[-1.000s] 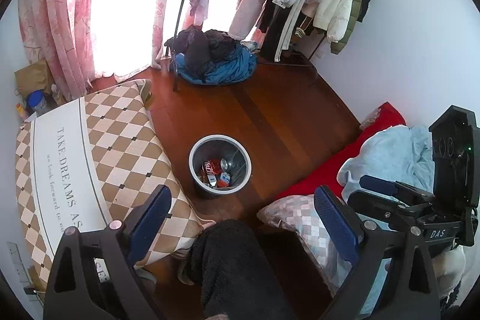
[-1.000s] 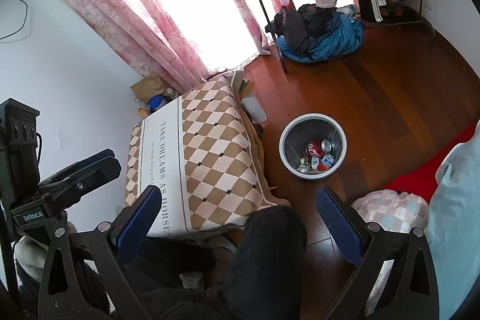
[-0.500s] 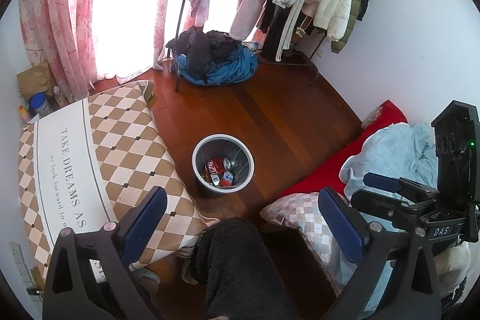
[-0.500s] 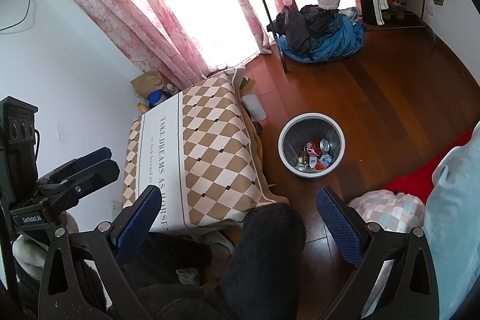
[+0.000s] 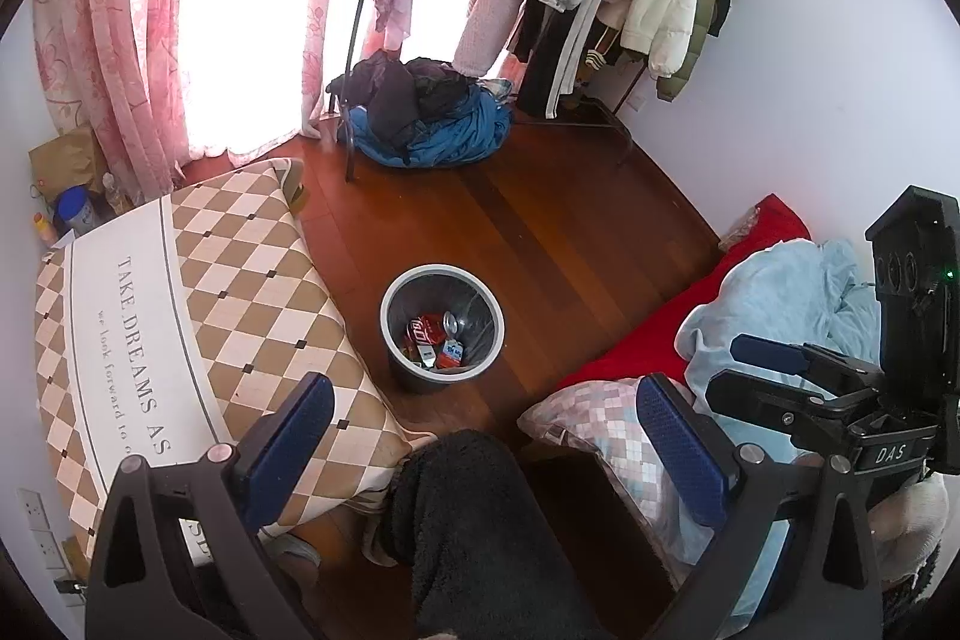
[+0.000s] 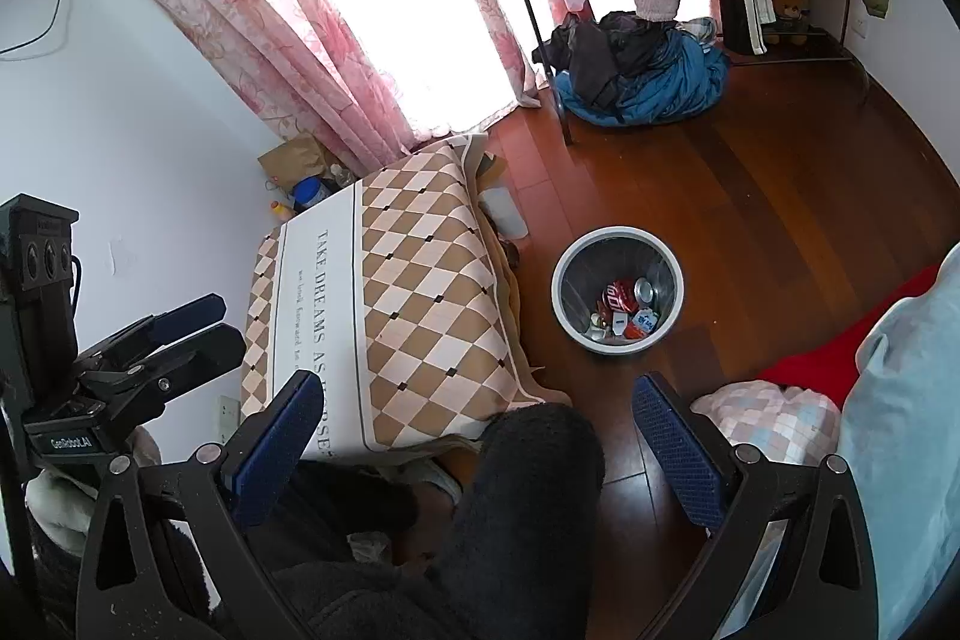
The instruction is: Collect trash
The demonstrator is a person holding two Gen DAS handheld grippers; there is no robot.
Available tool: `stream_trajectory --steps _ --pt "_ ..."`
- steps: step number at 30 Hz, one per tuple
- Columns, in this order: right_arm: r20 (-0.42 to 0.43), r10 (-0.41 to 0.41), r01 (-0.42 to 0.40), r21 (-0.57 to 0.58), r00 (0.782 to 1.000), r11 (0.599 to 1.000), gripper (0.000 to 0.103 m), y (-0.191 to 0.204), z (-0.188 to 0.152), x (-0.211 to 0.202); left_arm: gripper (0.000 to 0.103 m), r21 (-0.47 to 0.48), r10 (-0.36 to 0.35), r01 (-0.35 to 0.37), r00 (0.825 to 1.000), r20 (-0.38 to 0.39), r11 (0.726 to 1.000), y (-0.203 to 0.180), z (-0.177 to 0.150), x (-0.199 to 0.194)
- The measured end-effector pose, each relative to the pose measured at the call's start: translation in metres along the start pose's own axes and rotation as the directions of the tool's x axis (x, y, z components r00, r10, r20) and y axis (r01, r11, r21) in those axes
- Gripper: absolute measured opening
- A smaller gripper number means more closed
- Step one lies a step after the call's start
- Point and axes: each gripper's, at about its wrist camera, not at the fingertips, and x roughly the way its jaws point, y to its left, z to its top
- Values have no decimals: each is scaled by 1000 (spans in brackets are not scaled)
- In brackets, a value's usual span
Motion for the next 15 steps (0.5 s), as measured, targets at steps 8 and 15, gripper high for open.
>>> stream_trajectory --steps 8,15 --pt "-1 2 -2 0 1000 1000 103 0 -1 -3 103 11 -6 6 1000 -1 1000 0 -2 -2" --pt "-2 7 -7 -2 1000 1000 103 2 -1 -3 103 13 -12 12 1000 -4 1000 -1 -3 -4"
